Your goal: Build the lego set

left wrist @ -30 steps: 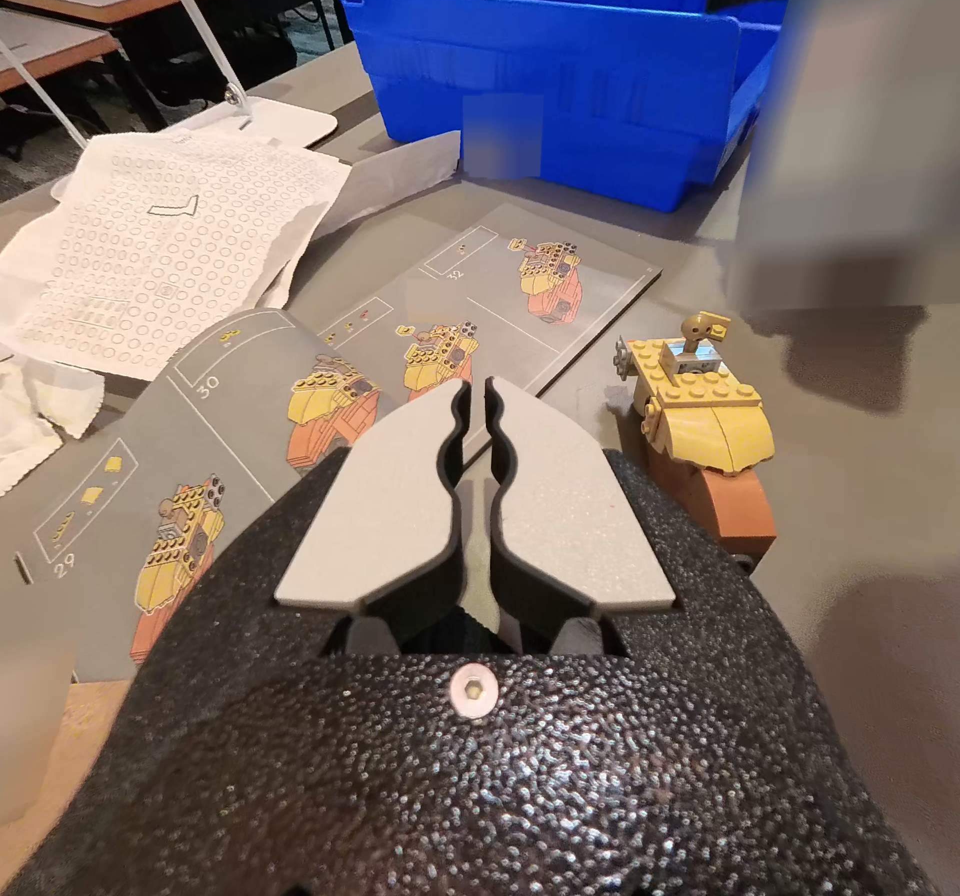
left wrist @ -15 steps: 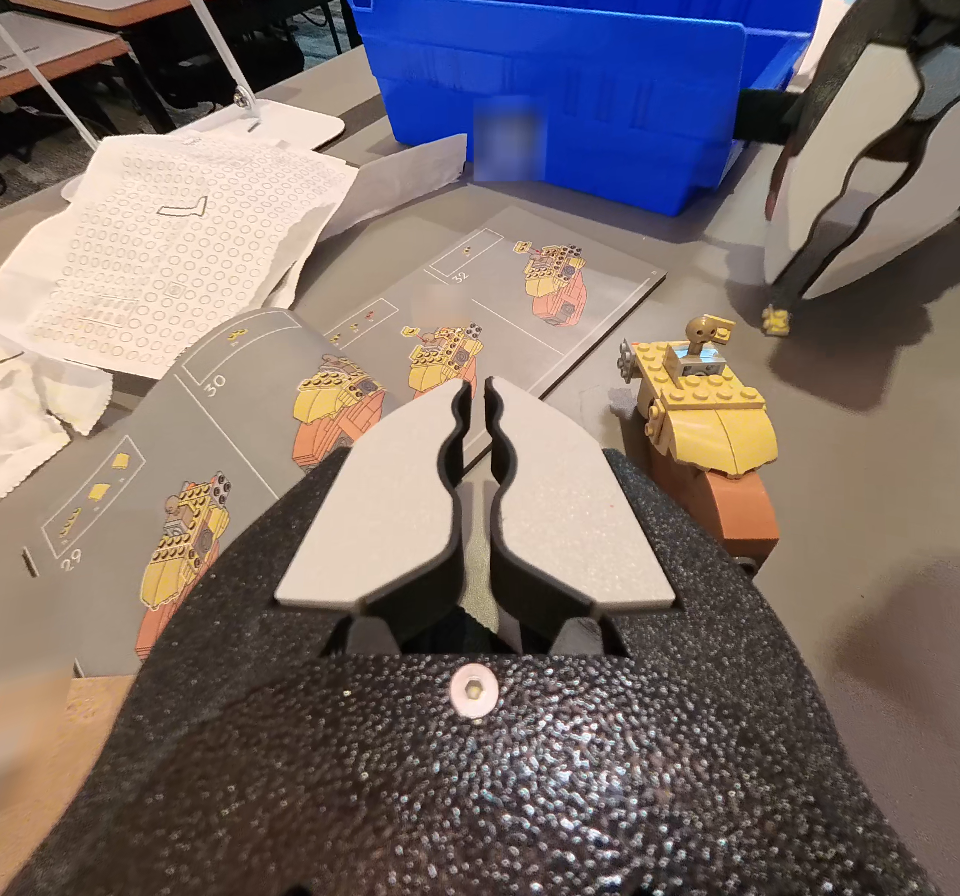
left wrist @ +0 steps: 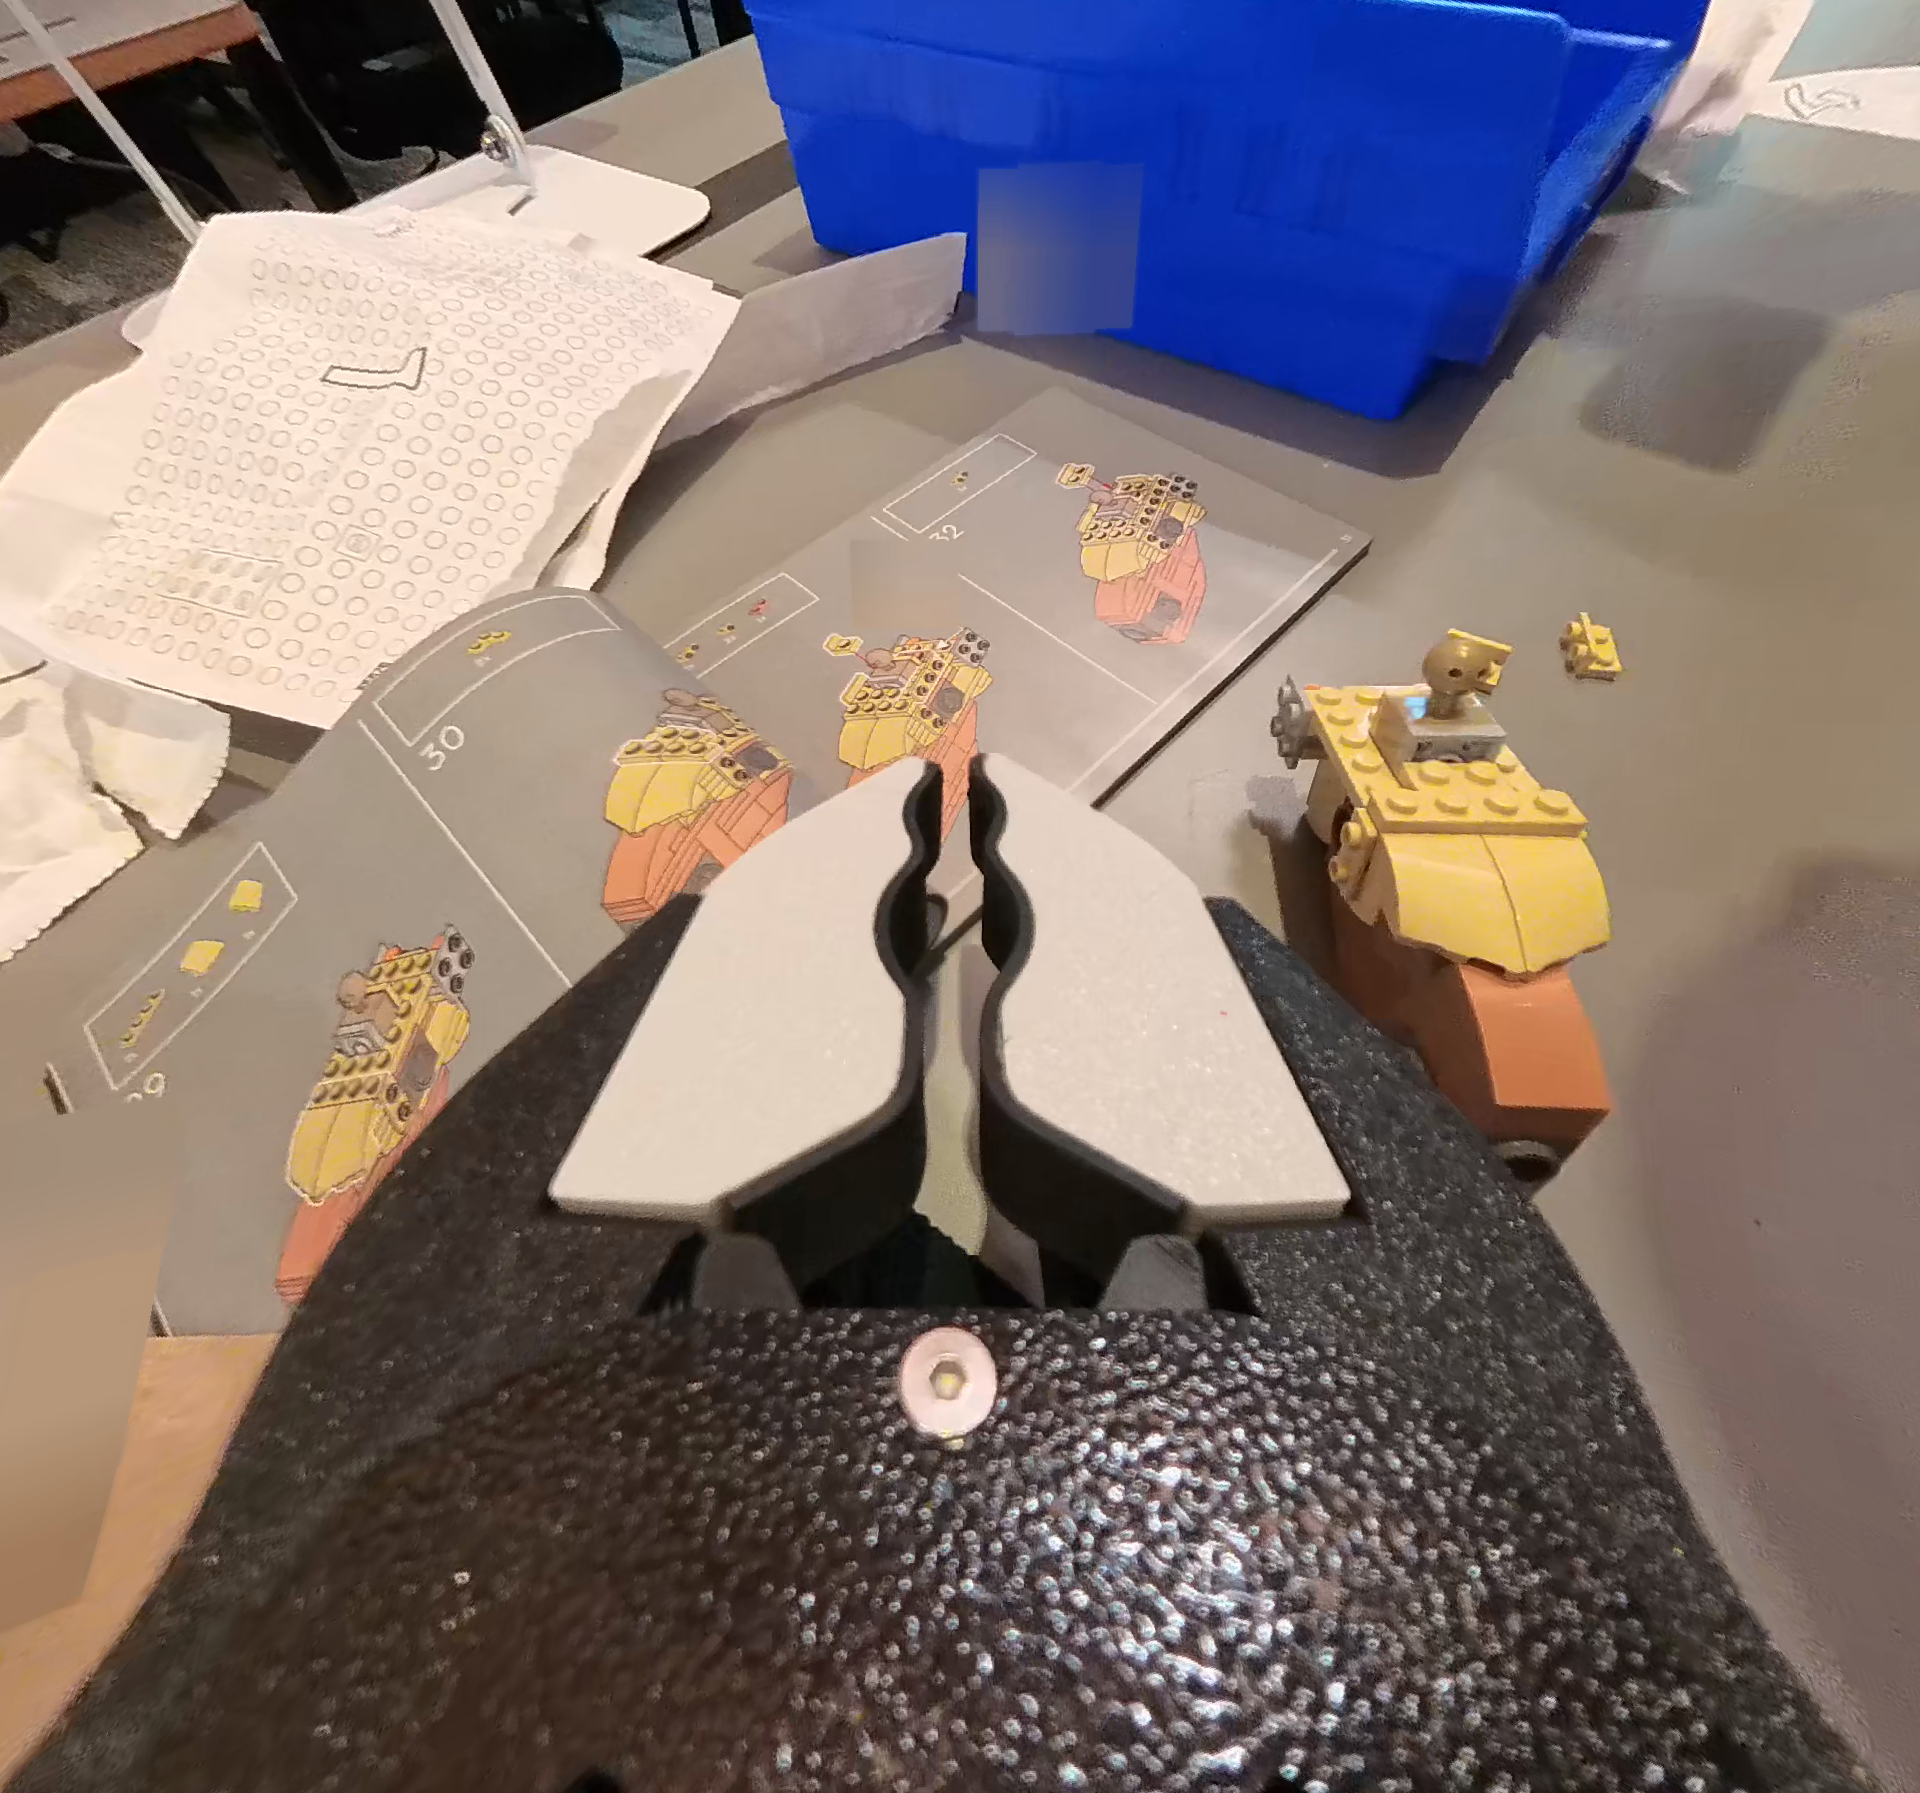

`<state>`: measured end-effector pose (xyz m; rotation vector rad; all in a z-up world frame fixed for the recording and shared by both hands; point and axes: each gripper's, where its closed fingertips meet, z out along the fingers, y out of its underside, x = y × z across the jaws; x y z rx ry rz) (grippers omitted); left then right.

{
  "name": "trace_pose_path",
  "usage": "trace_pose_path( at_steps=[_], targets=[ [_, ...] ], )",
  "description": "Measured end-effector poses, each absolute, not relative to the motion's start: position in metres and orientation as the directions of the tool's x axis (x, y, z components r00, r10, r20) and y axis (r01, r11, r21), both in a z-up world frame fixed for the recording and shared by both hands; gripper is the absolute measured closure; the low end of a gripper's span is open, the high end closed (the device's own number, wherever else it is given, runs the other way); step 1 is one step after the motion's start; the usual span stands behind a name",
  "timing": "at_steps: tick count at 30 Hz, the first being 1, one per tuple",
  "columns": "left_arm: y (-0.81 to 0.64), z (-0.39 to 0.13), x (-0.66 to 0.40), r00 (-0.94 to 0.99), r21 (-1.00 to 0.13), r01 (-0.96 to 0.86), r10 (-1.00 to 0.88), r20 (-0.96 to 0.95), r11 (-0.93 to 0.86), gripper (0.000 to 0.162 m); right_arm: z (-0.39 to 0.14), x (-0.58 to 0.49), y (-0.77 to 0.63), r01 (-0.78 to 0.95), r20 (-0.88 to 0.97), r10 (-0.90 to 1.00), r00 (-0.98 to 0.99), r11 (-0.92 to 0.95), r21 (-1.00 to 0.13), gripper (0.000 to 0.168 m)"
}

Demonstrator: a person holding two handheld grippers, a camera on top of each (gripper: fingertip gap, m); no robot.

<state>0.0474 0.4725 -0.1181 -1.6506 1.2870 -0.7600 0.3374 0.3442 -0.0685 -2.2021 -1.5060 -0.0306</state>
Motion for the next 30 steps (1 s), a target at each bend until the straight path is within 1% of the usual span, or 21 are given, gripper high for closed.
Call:
trace_pose_path(
  at_steps=[2, 4, 5, 7, 11, 17, 25, 30],
  targets=[
    [0.474, -0.119, 0.048, 0.281, -0.903, -0.423, -0.959, -0.048, -0.079, 0.158, -0.081, 0.353, 0.357, 0.944, 0.259, 0.92, 0.295, -0.238, -0.231, 0.157],
    [0.476, -0.119, 0.047, 0.288, -0.902, -0.423, -0.956, -0.048, -0.082, 0.158, -0.098, 0.367, 0.365, 0.973, 0.185, 0.957, 0.223, -0.206, -0.107, 0.155],
    [0.476, -0.119, 0.047, 0.291, -0.904, -0.42, -0.955, -0.048, -0.082, 0.158, -0.105, 0.374, 0.367, 0.977, 0.144, 0.967, 0.21, -0.203, -0.06, 0.155],
    [0.476, -0.117, 0.046, 0.294, -0.909, -0.41, -0.954, -0.05, -0.079, 0.158, -0.114, 0.384, 0.367, 0.981, 0.058, 0.98, 0.191, -0.192, -0.003, 0.157],
    [0.477, -0.117, 0.046, 0.291, -0.91, -0.405, -0.956, -0.038, -0.087, 0.158, -0.128, 0.388, 0.358, 0.987, -0.082, 0.984, 0.155, -0.151, 0.052, 0.161],
    [0.475, -0.117, 0.047, 0.275, -0.909, -0.41, -0.96, -0.046, -0.074, 0.157, -0.149, 0.402, 0.351, 0.972, -0.133, 0.986, 0.104, -0.073, 0.224, 0.159],
    [0.473, -0.115, 0.046, 0.27, -0.913, -0.402, -0.962, -0.051, -0.064, 0.157, -0.16, 0.408, 0.35, 0.95, -0.15, 0.984, 0.096, -0.046, 0.309, 0.159],
    [0.473, -0.115, 0.046, 0.269, -0.915, -0.399, -0.962, -0.051, -0.063, 0.157, -0.161, 0.41, 0.348, 0.939, -0.187, 0.977, 0.1, -0.031, 0.343, 0.159]
  ],
)
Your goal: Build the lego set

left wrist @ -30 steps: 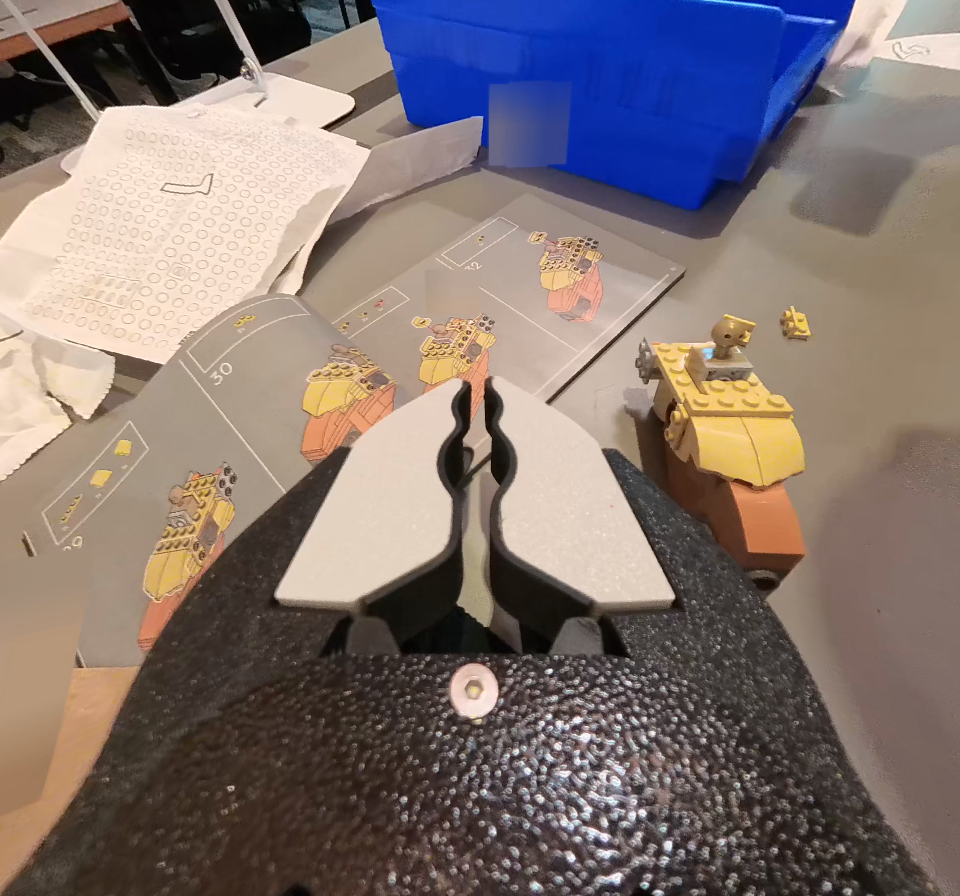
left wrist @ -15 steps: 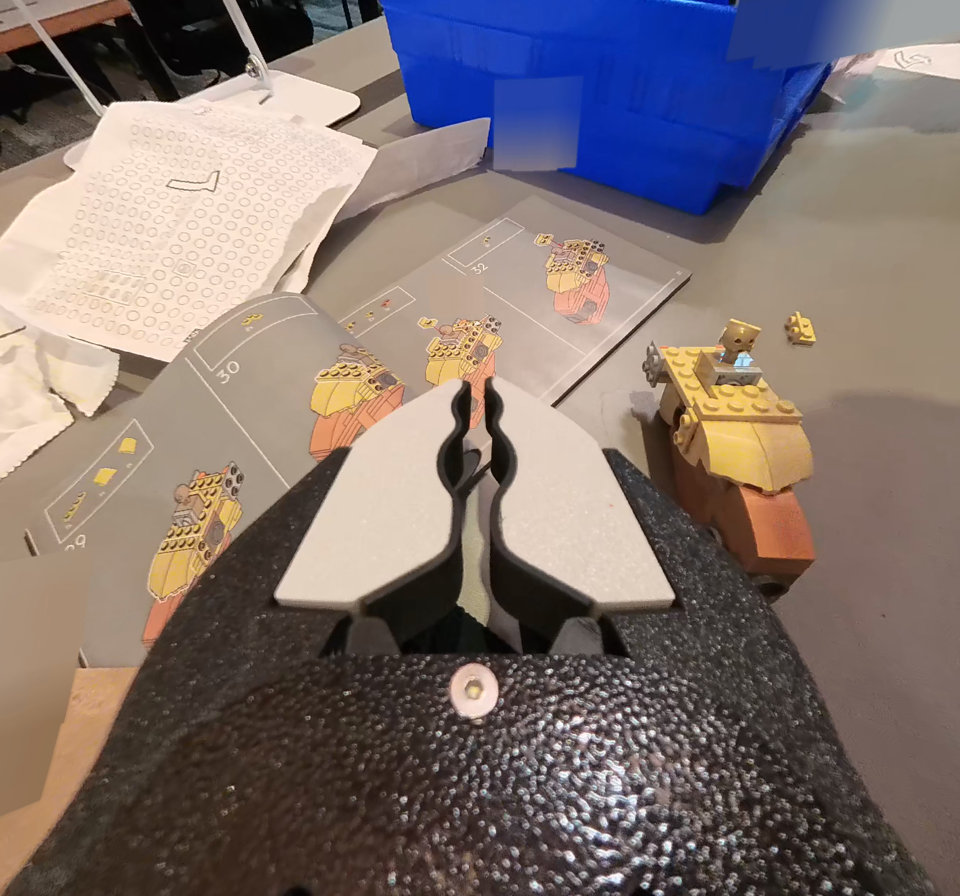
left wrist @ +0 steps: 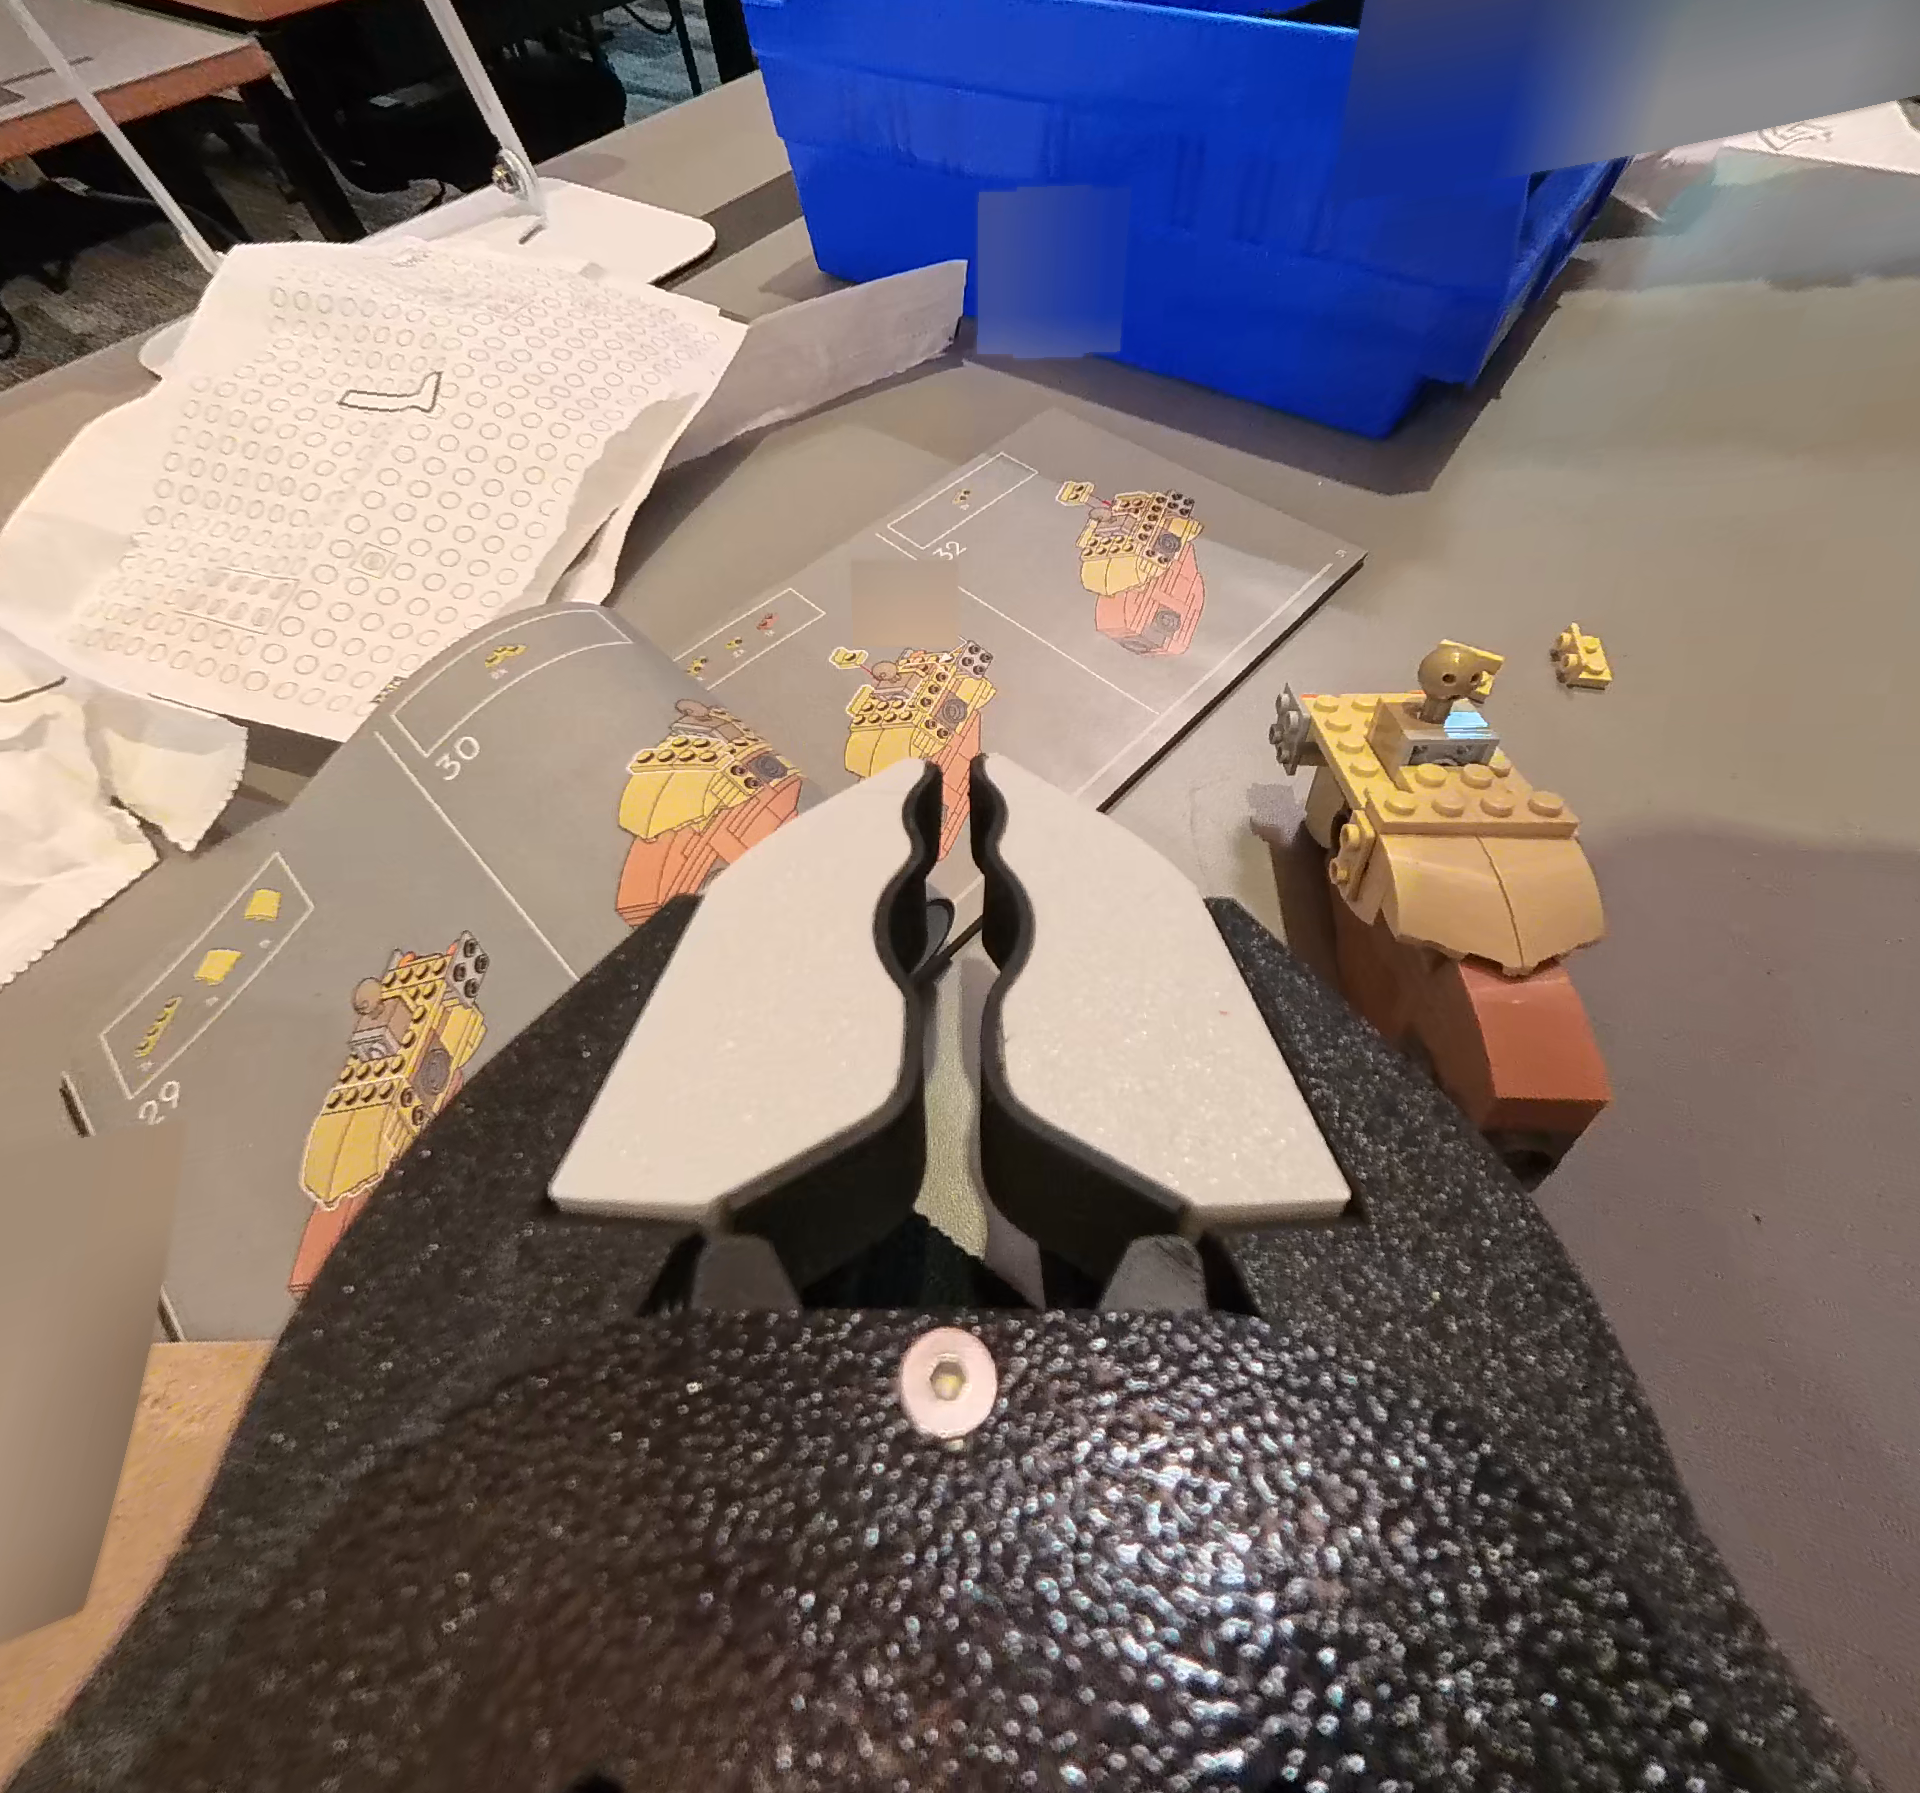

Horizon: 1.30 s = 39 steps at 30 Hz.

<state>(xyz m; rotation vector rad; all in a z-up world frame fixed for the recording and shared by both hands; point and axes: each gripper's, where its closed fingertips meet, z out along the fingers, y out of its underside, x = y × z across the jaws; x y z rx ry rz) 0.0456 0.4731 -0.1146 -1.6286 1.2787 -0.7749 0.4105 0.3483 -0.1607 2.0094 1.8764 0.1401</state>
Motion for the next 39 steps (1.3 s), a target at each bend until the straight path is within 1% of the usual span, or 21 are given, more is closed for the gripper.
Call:
trace_pose_path(
  at_steps=[5, 9, 14, 16, 27, 32, 39],
  targets=[
    [0.474, -0.114, 0.045, 0.272, -0.916, -0.396, -0.961, -0.048, -0.066, 0.157, -0.165, 0.414, 0.346, 0.929, -0.242, 0.964, 0.11, -0.012, 0.371, 0.158],
    [0.474, -0.114, 0.045, 0.275, -0.918, -0.391, -0.961, -0.042, -0.071, 0.157, -0.165, 0.414, 0.346, 0.924, -0.25, 0.962, 0.106, -0.003, 0.382, 0.159],
    [0.474, -0.113, 0.045, 0.276, -0.919, -0.389, -0.96, -0.042, -0.072, 0.157, -0.166, 0.415, 0.347, 0.919, -0.224, 0.969, 0.1, -0.003, 0.395, 0.161],
    [0.474, -0.113, 0.045, 0.276, -0.919, -0.389, -0.96, -0.044, -0.07, 0.157, -0.166, 0.416, 0.348, 0.917, -0.208, 0.974, 0.092, -0.001, 0.399, 0.165],
    [0.476, -0.113, 0.043, 0.289, -0.919, -0.385, -0.956, -0.04, -0.078, 0.158, -0.166, 0.416, 0.352, 0.916, -0.15, 0.985, 0.083, -0.017, 0.401, 0.167],
    [0.477, -0.112, 0.042, 0.293, -0.921, -0.381, -0.955, -0.042, -0.077, 0.157, -0.164, 0.414, 0.36, 0.931, -0.077, 0.994, 0.083, -0.05, 0.363, 0.167],
    [0.476, -0.113, 0.042, 0.291, -0.919, -0.387, -0.956, -0.049, -0.071, 0.157, -0.159, 0.404, 0.361, 0.957, -0.05, 0.993, 0.103, -0.085, 0.276, 0.167]
  ],
)
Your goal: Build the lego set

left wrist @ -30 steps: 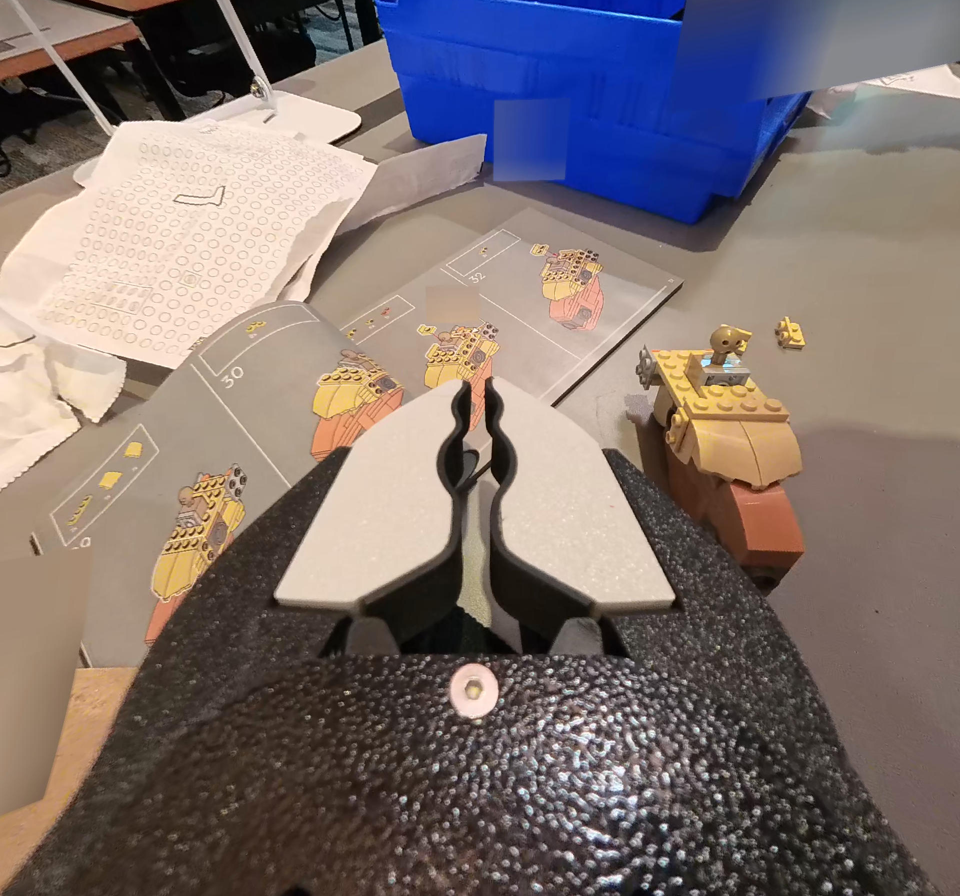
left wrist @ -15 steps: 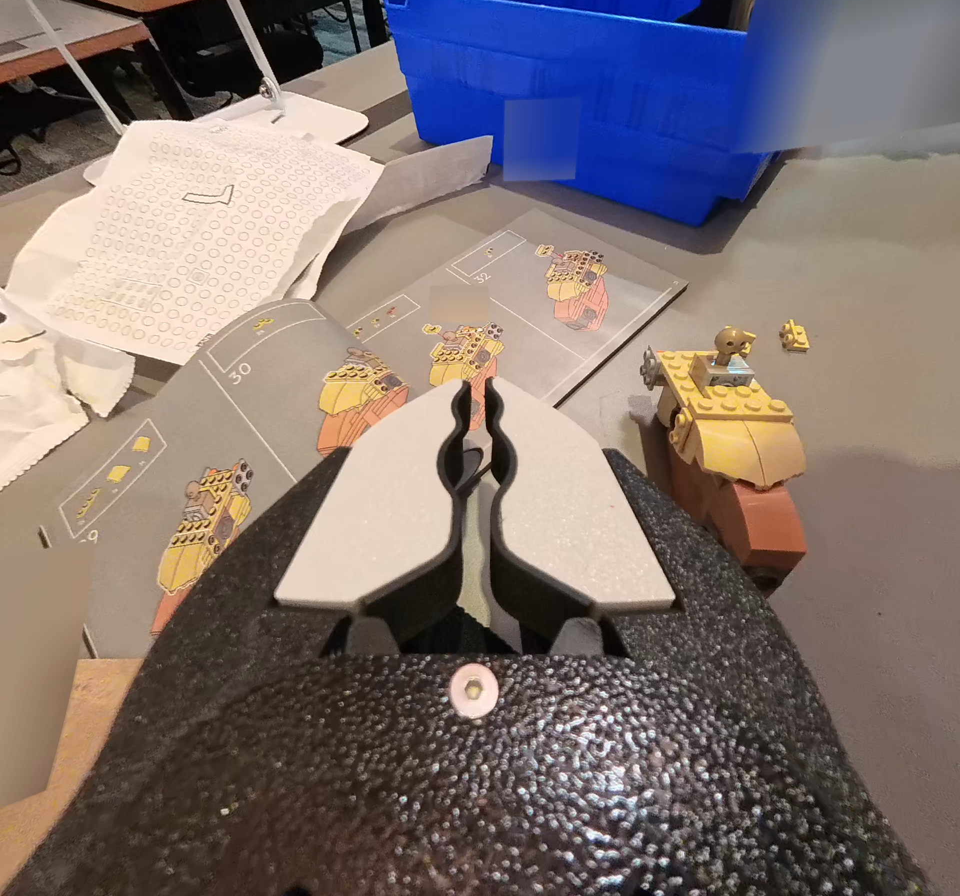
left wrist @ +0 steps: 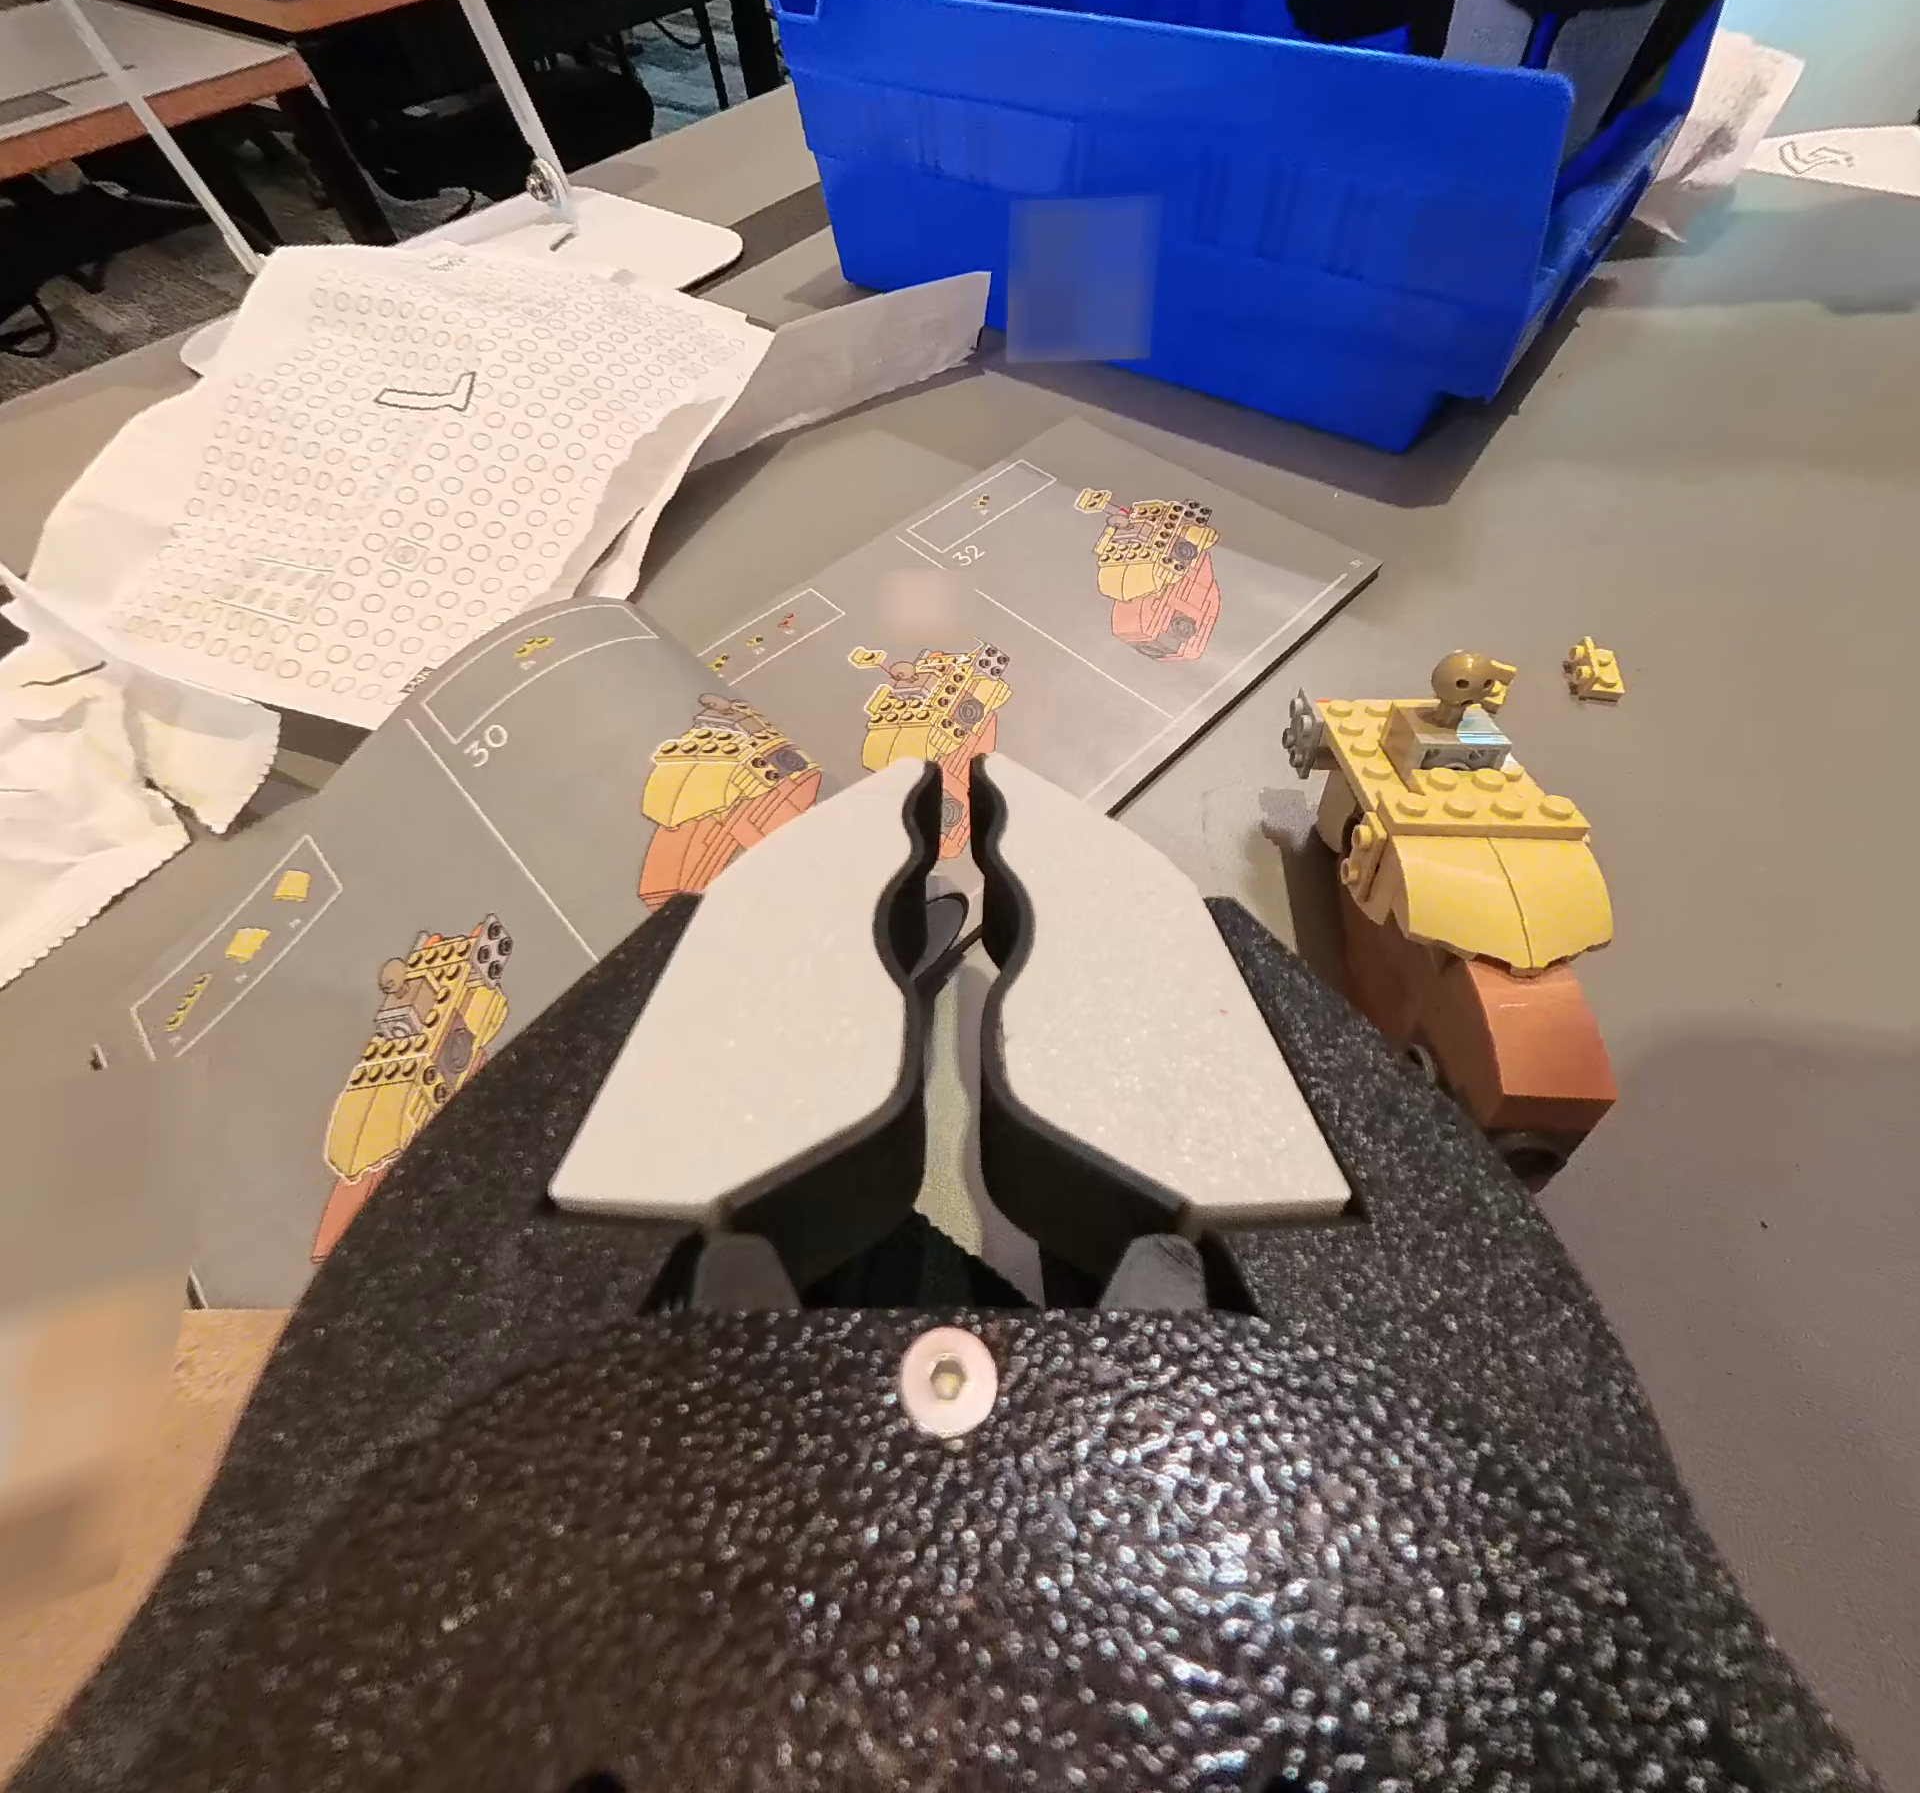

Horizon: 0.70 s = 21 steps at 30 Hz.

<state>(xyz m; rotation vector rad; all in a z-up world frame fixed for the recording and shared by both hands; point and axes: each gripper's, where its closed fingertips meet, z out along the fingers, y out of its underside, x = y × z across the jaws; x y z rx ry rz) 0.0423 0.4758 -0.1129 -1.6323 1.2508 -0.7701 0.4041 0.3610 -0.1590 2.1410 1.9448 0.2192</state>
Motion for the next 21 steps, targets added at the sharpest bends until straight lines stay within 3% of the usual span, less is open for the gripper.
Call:
trace_pose_path(
  at_steps=[4, 13, 21],
  targets=[
    [0.476, -0.113, 0.042, 0.294, -0.919, -0.387, -0.955, -0.048, -0.073, 0.157, -0.151, 0.387, 0.363, 0.986, -0.059, 0.99, 0.13, -0.123, 0.116, 0.167],
    [0.476, -0.113, 0.041, 0.297, -0.918, -0.39, -0.954, -0.048, -0.075, 0.158, -0.103, 0.341, 0.369, 0.876, -0.092, 0.981, 0.17, -0.193, -0.443, 0.167],
    [0.477, -0.113, 0.041, 0.3, -0.918, -0.388, -0.953, -0.044, -0.08, 0.157, -0.097, 0.335, 0.37, 0.847, -0.077, 0.98, 0.183, -0.197, -0.495, 0.167]
  ],
)
